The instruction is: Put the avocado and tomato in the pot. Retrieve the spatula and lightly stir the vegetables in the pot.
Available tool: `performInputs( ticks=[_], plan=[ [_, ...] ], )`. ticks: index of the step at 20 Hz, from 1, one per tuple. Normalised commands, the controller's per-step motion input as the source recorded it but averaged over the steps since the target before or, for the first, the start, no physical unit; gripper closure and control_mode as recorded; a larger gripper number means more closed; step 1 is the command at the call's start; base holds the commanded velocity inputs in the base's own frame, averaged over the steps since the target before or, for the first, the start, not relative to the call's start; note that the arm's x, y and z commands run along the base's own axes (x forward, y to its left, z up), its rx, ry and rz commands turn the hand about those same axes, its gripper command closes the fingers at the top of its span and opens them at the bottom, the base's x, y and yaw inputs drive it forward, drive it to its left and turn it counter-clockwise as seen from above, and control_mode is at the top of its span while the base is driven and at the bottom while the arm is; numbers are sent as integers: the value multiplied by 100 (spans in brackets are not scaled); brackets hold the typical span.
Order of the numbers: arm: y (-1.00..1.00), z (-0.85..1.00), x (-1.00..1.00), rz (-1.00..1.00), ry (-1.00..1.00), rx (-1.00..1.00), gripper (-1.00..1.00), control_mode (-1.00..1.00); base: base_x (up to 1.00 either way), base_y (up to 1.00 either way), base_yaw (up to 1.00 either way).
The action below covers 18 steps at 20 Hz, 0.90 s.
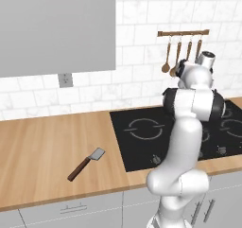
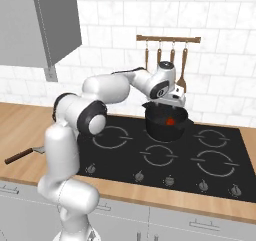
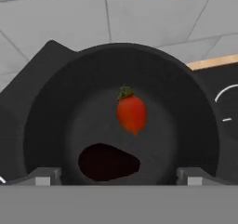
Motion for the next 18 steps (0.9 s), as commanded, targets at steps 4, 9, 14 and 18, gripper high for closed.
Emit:
performInputs(
  ticks=[4,9,14,18],
  plan=[
    [83,85,-100,0,-11,0,-100,-100,0,0,0],
    [99,63,-93,-1,0,0,-100,-100,0,0,0],
    [100,23,-82,-6,6,0,-100,-100,0,0,0],
    [100,0,-69,-10,12,-1,-100,-100,0,0,0]
  ],
)
